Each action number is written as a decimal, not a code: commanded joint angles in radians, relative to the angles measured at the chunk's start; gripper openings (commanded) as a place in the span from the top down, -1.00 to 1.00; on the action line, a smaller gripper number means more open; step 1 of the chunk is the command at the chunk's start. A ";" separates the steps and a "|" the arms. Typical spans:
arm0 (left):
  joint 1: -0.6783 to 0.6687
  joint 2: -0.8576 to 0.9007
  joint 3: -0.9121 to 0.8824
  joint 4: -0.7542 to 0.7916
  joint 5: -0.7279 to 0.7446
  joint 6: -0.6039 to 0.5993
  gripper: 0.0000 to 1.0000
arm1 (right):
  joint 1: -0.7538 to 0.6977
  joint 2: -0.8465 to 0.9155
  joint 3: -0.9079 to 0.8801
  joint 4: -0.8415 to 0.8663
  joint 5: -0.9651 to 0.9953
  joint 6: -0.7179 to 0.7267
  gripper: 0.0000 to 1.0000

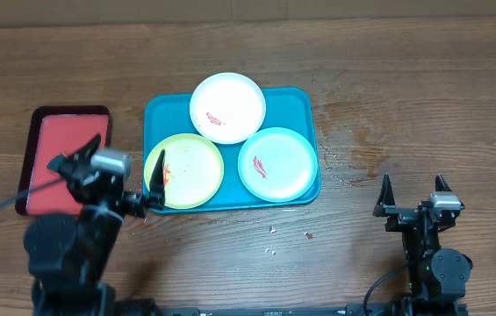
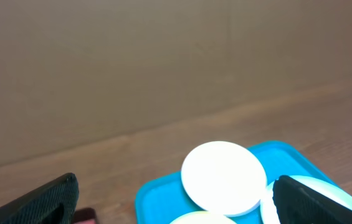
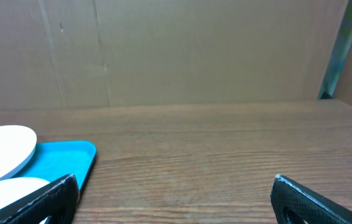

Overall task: Clean dirty plates on tray and stack at the side
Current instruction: 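Move the left gripper over the red tray and grasp the green sponge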

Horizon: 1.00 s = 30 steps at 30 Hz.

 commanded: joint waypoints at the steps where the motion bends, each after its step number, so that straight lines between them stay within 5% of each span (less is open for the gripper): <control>1: -0.003 0.148 0.163 -0.052 0.069 0.001 -1.00 | 0.003 -0.008 -0.011 0.007 0.006 -0.003 -1.00; 5: 0.061 0.399 0.451 -0.359 -0.129 -0.141 -1.00 | 0.003 -0.008 -0.011 0.007 0.006 -0.003 -1.00; 10: 0.151 0.663 0.722 -0.616 -0.048 -0.128 -1.00 | 0.003 -0.008 -0.011 0.007 0.006 -0.003 -1.00; 13: 0.182 0.741 0.728 -0.616 -0.299 -0.350 -1.00 | 0.003 -0.008 -0.011 0.007 0.006 -0.003 -1.00; 16: 0.262 0.795 0.728 -0.609 -0.390 -0.502 -0.99 | 0.003 -0.008 -0.011 0.007 0.006 -0.003 -1.00; 30: 0.428 1.148 0.728 -0.512 -0.389 -0.505 -1.00 | 0.003 -0.008 -0.011 0.007 0.006 -0.003 -1.00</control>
